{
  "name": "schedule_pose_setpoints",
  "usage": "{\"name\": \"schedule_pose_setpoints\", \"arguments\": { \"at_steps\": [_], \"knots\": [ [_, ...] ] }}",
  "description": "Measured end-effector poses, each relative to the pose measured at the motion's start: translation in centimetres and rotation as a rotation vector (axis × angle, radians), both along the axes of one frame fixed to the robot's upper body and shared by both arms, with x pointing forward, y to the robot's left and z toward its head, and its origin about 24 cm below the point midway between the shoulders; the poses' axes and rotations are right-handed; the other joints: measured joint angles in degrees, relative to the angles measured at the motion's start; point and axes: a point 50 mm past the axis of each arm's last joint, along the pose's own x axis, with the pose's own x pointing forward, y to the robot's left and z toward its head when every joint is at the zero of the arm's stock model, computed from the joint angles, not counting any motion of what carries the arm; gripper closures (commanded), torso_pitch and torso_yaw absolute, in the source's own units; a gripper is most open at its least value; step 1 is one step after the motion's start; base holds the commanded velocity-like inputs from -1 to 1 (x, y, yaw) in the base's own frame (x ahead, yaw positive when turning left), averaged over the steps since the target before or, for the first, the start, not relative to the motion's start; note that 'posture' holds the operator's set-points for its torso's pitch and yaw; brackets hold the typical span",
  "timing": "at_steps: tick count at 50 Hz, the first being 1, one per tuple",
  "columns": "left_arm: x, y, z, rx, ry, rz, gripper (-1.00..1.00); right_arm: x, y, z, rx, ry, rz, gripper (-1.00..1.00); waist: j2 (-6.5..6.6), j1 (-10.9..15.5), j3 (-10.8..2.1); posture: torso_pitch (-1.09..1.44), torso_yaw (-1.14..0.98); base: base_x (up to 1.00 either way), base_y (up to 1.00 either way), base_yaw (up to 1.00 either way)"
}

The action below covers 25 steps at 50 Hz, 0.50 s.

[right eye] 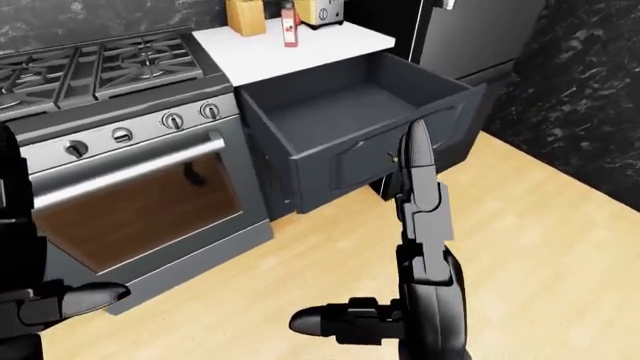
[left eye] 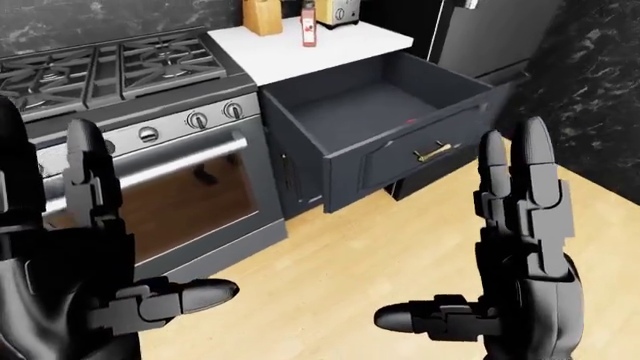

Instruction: Close the right drawer.

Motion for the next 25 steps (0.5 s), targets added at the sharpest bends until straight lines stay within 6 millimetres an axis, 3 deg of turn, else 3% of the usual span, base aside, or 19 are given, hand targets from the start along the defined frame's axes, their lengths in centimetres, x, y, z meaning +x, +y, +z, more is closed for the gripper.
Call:
{"name": "schedule_pose_setpoints", "arguments": {
  "at_steps": [8, 13, 18, 21, 22, 25],
  "knots": [
    [-0.11, -0.04, 0.09, 0.013, -0.012, -0.002, -1.0, -0.61, -0.02, 0.81, 0.006, -0.055, 0.004, -1.0, -6.84, 0.0, -0.35, 0.0, 0.0, 0.0, 0.0, -0.46],
    [0.14, -0.38, -0.12, 0.013, 0.008, -0.031, -1.0, -0.21, -0.32, 0.14, 0.004, -0.012, -0.019, -1.0, -5.38, -1.6, -0.77, 0.0, 0.0, 0.0, 0.0, -0.46],
    [-0.19, -0.31, 0.25, 0.016, -0.019, -0.021, -1.0, -0.46, -0.21, 0.45, 0.003, -0.032, -0.012, -1.0, -2.2, -0.9, 0.7, 0.0, 0.0, 0.0, 0.0, -0.46],
    [-0.22, -0.36, 0.32, 0.017, -0.024, -0.024, -1.0, -0.47, -0.25, 0.56, 0.003, -0.04, -0.013, -1.0, 0.56, -0.7, 0.65, 0.0, 0.0, 0.0, 0.0, -0.46],
    [-0.22, -0.27, 0.34, 0.021, -0.024, -0.018, -1.0, -0.44, -0.17, 0.56, 0.007, -0.041, -0.01, -1.0, 0.87, -0.3, 0.29, 0.0, 0.0, 0.0, 0.0, -0.46],
    [0.02, 0.03, -0.08, 0.011, 0.004, -0.001, -1.0, -0.12, 0.02, 0.02, 0.001, -0.008, 0.0, -1.0, 0.13, 0.1, 0.58, 0.0, 0.0, 0.0, 0.0, -0.46]
  ]
}}
